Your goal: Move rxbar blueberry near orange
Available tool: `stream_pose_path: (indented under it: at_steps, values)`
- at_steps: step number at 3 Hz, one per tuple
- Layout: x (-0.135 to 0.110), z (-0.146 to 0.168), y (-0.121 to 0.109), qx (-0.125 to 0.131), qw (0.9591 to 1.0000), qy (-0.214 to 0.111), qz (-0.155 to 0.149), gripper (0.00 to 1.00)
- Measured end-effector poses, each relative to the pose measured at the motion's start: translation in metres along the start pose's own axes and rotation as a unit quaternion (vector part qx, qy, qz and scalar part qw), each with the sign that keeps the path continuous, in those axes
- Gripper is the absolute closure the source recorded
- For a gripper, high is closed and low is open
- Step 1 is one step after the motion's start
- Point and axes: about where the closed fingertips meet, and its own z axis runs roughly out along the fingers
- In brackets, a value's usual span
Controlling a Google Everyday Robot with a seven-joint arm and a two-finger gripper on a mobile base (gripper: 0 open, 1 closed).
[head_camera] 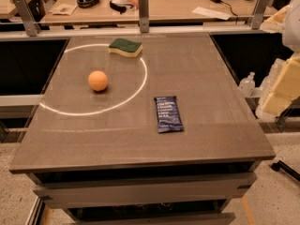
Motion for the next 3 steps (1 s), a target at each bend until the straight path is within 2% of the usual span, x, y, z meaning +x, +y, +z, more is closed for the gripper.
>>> stream_pose_path:
  at_steps: [1,2,3]
  values:
    - [0.0,0.0,0.0,0.0,1.0,0.0,0.0,0.0]
    - [-0.003,-0.004,0.001,-0.004,0.9997,-0.009,0.022,0.0]
    - [-0.015,-0.006,0.012,-0.016,0.9977,-0.005,0.066,0.0]
